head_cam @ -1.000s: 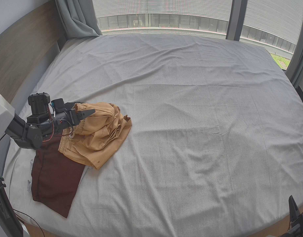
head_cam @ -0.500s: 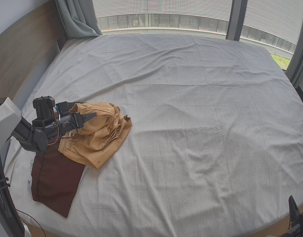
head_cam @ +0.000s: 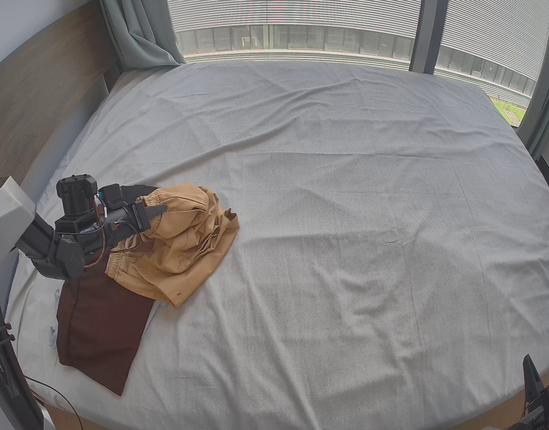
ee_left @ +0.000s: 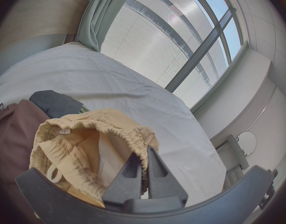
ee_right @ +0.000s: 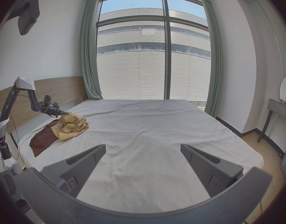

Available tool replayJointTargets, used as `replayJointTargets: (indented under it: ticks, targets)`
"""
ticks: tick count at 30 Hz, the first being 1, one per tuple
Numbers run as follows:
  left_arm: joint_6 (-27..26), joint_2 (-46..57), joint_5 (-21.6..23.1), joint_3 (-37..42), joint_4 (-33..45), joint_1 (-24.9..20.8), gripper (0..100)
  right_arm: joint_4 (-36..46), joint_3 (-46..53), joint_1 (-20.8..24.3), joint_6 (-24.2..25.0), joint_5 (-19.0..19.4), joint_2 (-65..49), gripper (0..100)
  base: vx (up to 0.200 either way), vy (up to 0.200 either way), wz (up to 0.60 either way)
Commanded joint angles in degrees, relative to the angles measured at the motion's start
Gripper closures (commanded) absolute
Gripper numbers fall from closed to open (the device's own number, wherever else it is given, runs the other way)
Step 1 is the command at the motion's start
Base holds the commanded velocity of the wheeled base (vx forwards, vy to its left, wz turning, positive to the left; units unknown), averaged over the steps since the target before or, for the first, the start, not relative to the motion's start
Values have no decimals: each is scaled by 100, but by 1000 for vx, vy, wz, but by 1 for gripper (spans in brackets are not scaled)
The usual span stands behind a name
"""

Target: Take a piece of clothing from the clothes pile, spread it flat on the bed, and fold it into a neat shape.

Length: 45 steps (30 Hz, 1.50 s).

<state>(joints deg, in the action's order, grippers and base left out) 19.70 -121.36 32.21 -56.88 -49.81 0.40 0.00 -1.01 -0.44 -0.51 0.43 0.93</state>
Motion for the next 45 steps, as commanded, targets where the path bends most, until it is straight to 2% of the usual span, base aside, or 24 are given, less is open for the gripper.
replayJointTargets:
  ticks: [1,4,8,14,28,30,35,39,45]
  targets:
    - [342,666,93,582,-248,-102,100,0,101,0,-2,1,-57,0,0,0,0]
    - [544,982,102,924,-354,-146,100,0,101,0,-2,1,-57,0,0,0,0]
    - [904,1422,392,1320,-459,-128,100,0,101,0,34,1,-57,0,0,0,0]
    - [1220,1905,409,1698,-547,-146,100,0,101,0,25,1,-57,0,0,0,0]
    - [1308,2433,321,2498,-1162,-163,100,0,101,-9,16,10,-57,0,0,0,0]
    - [1370,2406,260,2603,-1505,-198,100,0,101,-9,16,10,-57,0,0,0,0]
    - [1510,2441,110,2814,-1699,-471,100,0,101,-9,16,10,-57,0,0,0,0]
    - [1546,2538,-268,2946,-2006,-770,100,0,101,-9,25,10,-57,0,0,0,0]
    - [1625,2556,-558,2990,-2103,-1165,100,0,101,-9,25,19,-57,0,0,0,0]
